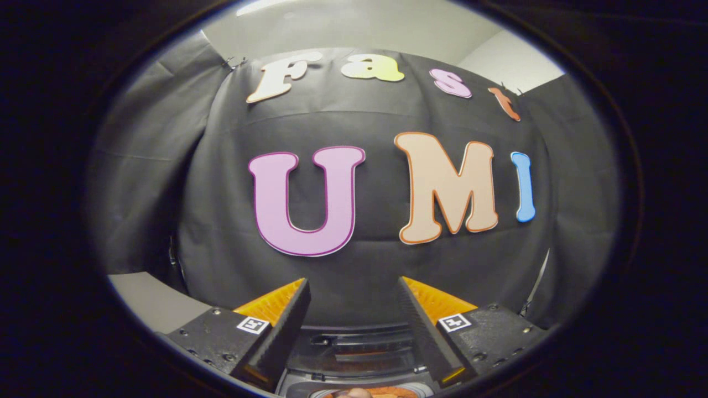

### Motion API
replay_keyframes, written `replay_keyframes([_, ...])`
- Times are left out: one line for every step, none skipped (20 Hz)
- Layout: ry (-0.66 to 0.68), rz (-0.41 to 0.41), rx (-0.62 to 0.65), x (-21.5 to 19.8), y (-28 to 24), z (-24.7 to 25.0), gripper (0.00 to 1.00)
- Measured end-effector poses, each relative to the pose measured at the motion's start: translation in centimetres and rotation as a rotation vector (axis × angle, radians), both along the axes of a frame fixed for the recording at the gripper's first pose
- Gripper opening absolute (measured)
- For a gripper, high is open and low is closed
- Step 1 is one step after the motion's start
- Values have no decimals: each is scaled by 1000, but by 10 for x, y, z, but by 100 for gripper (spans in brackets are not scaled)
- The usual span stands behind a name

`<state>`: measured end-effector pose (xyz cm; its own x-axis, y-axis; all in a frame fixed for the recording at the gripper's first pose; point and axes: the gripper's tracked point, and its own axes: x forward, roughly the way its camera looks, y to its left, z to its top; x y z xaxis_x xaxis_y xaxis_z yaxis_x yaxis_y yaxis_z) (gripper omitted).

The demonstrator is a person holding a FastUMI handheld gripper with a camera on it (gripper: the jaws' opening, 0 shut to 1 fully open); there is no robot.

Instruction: Put the clothes into the washing machine and then close the washing machine lid.

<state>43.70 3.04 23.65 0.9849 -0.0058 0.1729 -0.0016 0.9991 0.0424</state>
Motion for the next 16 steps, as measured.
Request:
replay_keyframes([-1,11,-2,9,3,-2,96])
replay_keyframes([11,22,-9,20,7,-8,96])
replay_keyframes([25,28,-19,32,9,-15,96])
replay_keyframes([43,26,-20,43,9,-22,96])
replay_keyframes([56,1,-13,53,6,-29,96])
replay_keyframes([48,-18,-9,66,4,-30,96])
replay_keyframes([54,-29,-7,76,4,-32,96])
replay_keyframes([70,-22,-7,85,7,-36,96])
replay_keyframes([98,-14,-19,93,8,-43,96])
replay_keyframes([121,-15,-29,100,7,-49,96])
replay_keyframes([129,-19,-45,103,5,-53,96])
replay_keyframes([112,-6,-34,108,5,-52,96])
replay_keyframes([107,7,-14,113,6,-52,96])
replay_keyframes([110,9,-4,117,5,-58,96])
replay_keyframes([140,17,3,121,5,-67,96])
replay_keyframes([172,38,20,124,8,-77,96])
